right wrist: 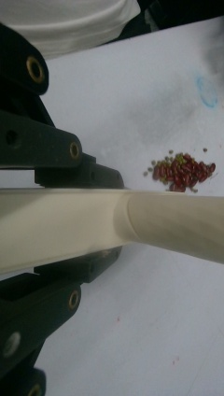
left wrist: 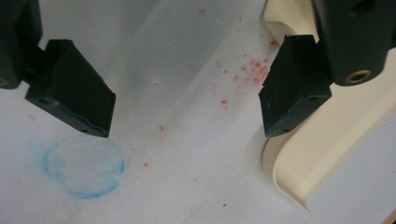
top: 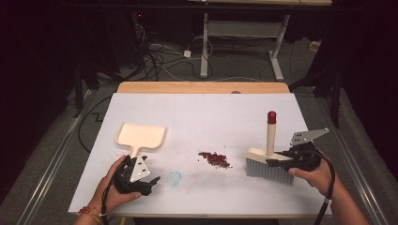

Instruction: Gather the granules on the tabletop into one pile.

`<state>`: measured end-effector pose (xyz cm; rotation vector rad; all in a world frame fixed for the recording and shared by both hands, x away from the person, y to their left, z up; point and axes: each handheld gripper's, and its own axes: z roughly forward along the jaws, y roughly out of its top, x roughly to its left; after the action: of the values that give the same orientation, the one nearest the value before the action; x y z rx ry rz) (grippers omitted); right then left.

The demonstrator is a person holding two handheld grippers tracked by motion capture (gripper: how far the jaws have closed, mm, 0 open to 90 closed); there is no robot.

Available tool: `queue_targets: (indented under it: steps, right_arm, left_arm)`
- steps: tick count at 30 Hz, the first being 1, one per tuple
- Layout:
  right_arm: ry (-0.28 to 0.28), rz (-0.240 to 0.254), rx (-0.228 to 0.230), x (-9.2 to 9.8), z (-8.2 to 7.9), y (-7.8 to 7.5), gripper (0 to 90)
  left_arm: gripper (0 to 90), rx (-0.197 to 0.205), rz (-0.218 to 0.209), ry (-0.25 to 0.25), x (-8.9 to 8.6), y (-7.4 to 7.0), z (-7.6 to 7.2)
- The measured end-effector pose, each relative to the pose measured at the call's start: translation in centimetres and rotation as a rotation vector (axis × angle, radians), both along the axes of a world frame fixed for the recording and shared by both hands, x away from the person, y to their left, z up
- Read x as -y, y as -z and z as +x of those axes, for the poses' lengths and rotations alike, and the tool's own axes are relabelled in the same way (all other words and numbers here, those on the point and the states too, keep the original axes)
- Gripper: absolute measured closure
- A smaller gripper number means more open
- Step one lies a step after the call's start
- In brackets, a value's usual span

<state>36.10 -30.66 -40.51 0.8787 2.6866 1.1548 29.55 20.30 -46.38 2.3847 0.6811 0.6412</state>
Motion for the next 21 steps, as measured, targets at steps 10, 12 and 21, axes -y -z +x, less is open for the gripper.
queue_targets:
  steps: [10,12,21]
  right_arm:
    - [-0.034,-0.094,0.008,-0.3,5.3,0.8,53.1]
    - [-0.009,-0.073,-0.013,-0.1,5.9,0.9,49.3]
    - [0.180,-0.067,0.133,1.1,6.0,0.2,47.1]
  left_arm:
    - [17.8,-0.005,0.006,0.007,0.0,0.1,0.1]
    - [17.8,-0.006,0.010,0.007,0.0,0.1,0.1]
    - [17.8,-0.006,0.009,0.003,-0.1,0.1,0.0]
